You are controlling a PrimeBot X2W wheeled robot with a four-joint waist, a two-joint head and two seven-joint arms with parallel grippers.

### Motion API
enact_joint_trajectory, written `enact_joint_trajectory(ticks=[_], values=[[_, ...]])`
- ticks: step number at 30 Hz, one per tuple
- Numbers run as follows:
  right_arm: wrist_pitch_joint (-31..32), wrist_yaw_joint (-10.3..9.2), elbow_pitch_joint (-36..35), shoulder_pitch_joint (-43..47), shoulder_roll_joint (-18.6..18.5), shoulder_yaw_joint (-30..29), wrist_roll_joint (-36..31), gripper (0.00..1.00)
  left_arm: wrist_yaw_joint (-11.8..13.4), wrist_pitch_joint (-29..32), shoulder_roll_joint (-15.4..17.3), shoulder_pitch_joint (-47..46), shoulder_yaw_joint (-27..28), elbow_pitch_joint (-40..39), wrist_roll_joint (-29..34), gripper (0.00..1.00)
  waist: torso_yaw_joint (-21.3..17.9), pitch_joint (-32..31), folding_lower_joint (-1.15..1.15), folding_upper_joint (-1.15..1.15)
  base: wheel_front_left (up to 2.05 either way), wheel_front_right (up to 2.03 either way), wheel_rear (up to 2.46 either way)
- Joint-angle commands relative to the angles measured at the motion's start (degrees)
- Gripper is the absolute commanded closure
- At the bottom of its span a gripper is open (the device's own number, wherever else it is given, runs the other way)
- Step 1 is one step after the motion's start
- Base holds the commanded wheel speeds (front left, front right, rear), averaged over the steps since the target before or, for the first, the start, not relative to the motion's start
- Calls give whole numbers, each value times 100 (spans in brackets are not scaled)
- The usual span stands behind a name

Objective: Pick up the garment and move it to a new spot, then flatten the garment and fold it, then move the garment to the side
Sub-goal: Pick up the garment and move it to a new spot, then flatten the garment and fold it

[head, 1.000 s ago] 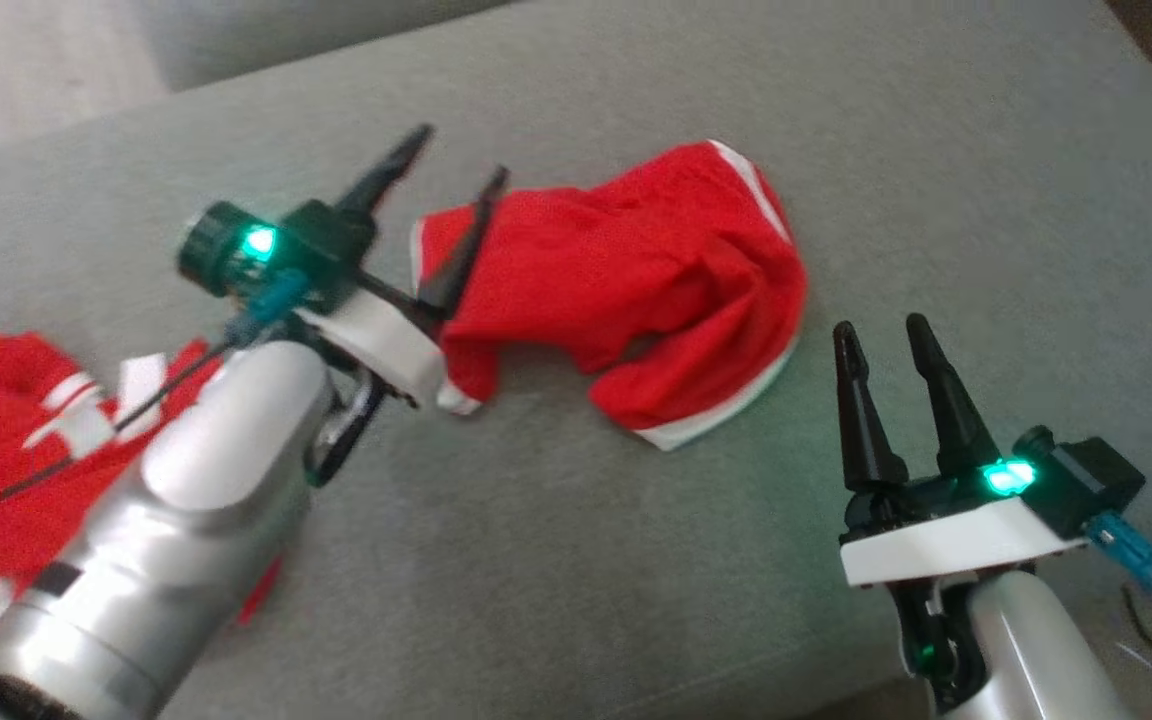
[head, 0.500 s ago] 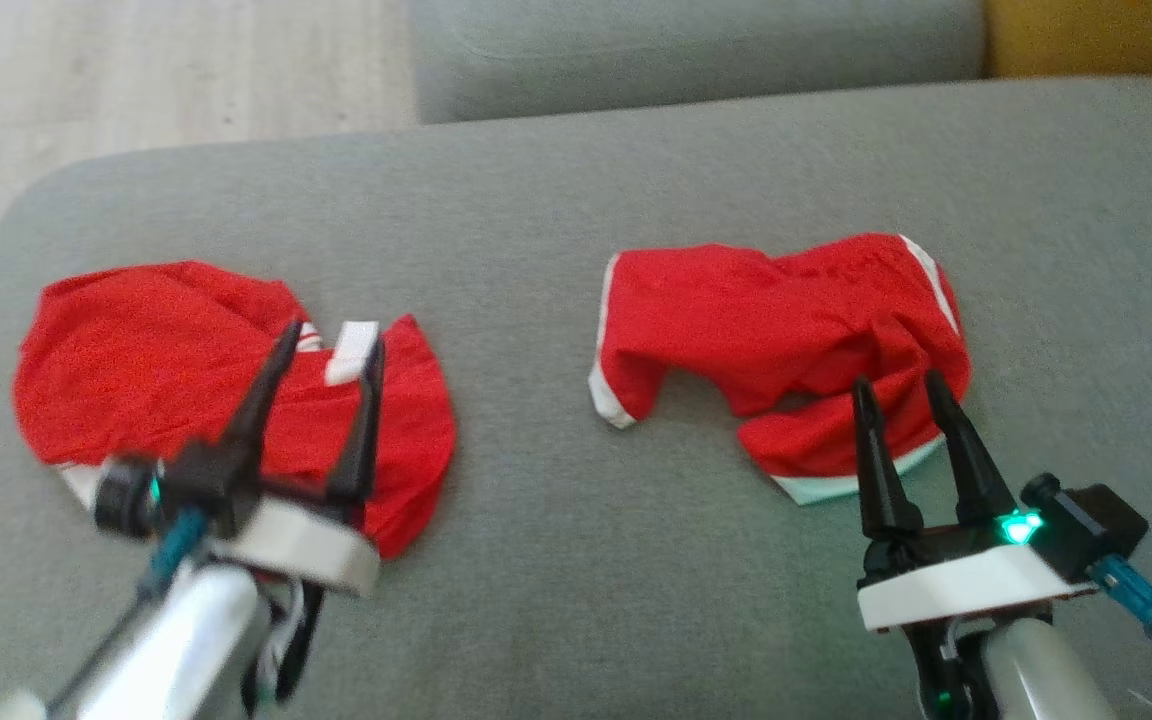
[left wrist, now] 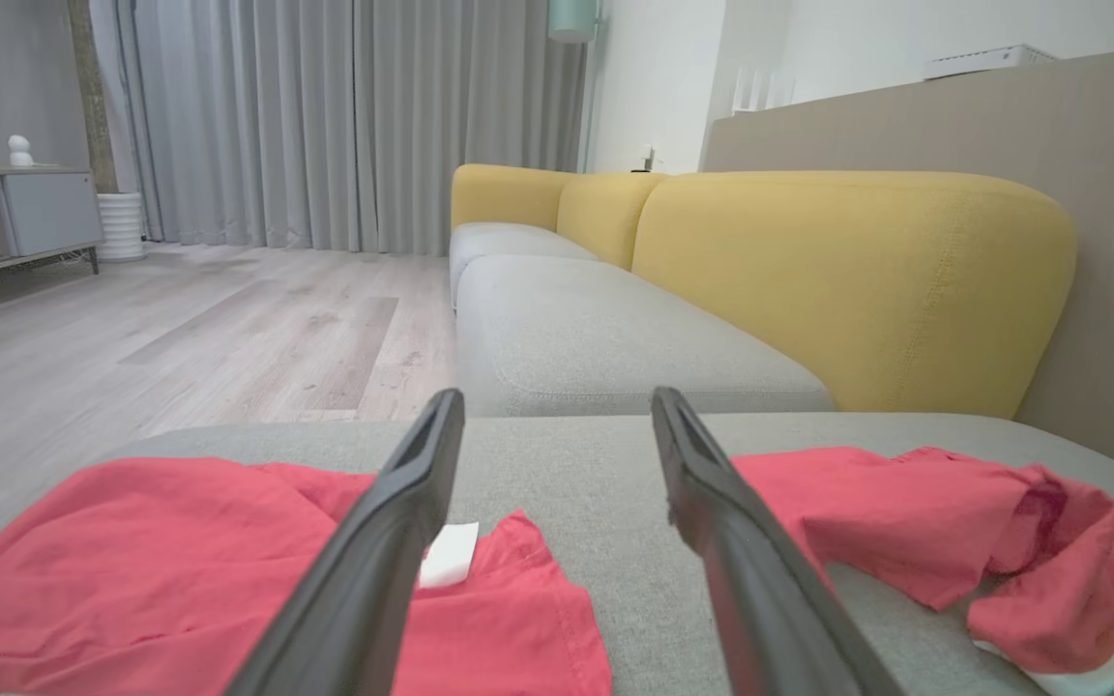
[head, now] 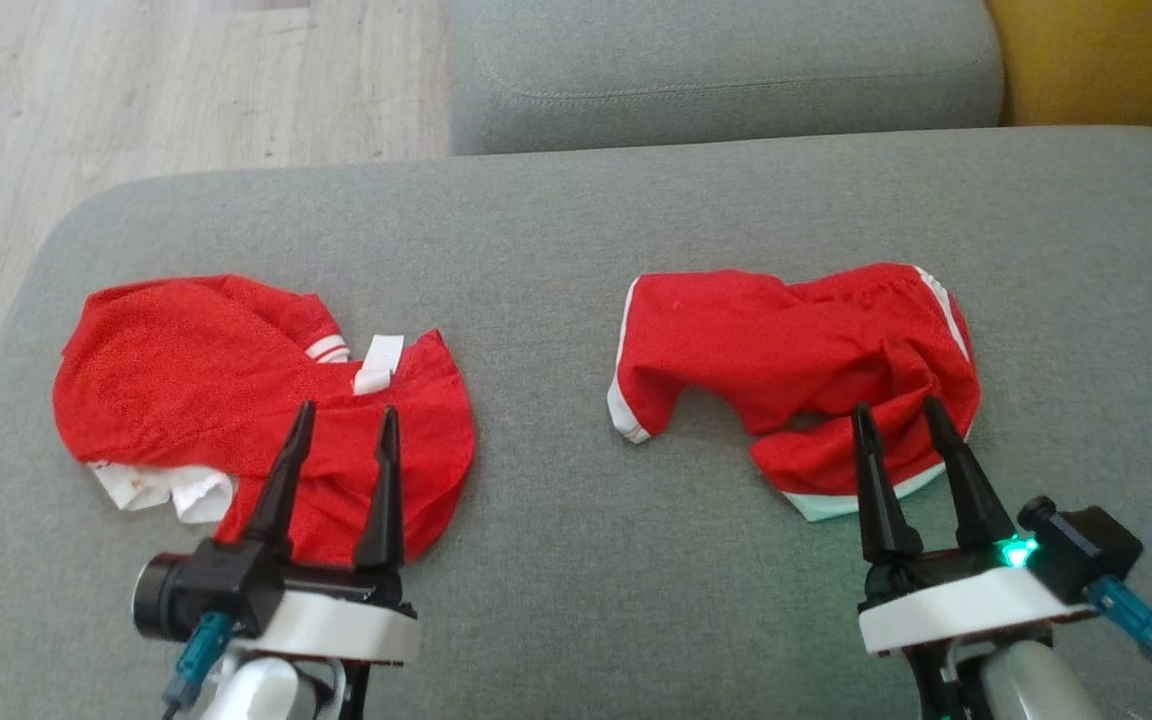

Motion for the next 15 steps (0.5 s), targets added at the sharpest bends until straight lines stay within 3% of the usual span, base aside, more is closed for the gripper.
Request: enact_joint_trajectory(ticks=[1, 15], values=[[-62, -4, -179, -136, -18, 158, -16, 0, -83, -45, -21, -153, 344, -135, 111, 0, -24, -20, 1, 0, 0, 0, 0], [-62, -4, -211, -179, -18, 115, -26, 0, -576, -45, -390, -70, 632, 163, 535, 0, 2, 71, 1, 0, 0, 0, 0]])
